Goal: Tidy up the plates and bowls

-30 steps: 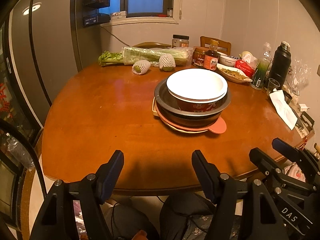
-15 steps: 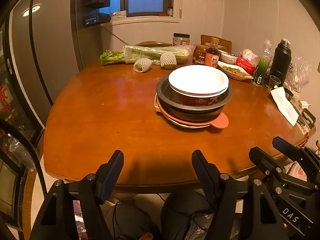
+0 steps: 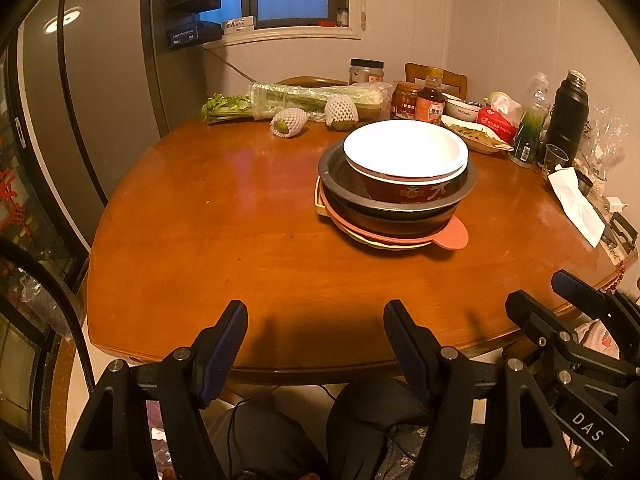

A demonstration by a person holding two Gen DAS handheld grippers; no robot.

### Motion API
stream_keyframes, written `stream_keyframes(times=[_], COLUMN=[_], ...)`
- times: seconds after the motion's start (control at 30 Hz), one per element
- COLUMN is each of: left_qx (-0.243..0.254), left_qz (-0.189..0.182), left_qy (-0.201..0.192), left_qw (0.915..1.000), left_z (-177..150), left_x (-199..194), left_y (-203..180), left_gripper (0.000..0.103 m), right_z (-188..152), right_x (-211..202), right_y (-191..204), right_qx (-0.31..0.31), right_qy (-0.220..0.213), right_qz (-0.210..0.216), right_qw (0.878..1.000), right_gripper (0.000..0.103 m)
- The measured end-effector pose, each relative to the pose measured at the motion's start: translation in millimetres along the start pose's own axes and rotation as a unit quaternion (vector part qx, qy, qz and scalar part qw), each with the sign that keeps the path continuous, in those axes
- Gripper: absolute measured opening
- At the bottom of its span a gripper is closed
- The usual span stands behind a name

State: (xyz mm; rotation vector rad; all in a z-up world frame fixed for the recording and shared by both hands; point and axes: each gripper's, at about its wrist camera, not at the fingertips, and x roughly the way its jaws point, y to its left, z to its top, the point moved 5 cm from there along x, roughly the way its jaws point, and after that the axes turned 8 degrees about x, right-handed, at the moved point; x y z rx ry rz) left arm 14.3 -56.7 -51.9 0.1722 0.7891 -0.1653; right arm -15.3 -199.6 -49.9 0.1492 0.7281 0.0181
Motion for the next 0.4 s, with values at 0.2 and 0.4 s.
stream_keyframes(times=[0.2,0.4], left_qx=[0.0,-0.002], left_qz=[-0.001,0.001], left_qy=[0.007,0.009], left_qw=[1.0,1.0], left_z=[-1,2], left_x=[7,15], left_y=[1,8], left_gripper=[0.07,0.07], right_z=[-3,-1], right_x=[7,14], right_y=[0,-2], right_qx=[-0.001,0.001], right_qy=[0.008,0.011], right_qz=[-0.001,-0.001], right_qw=[1.0,1.0], right_gripper=[0.066,0.066])
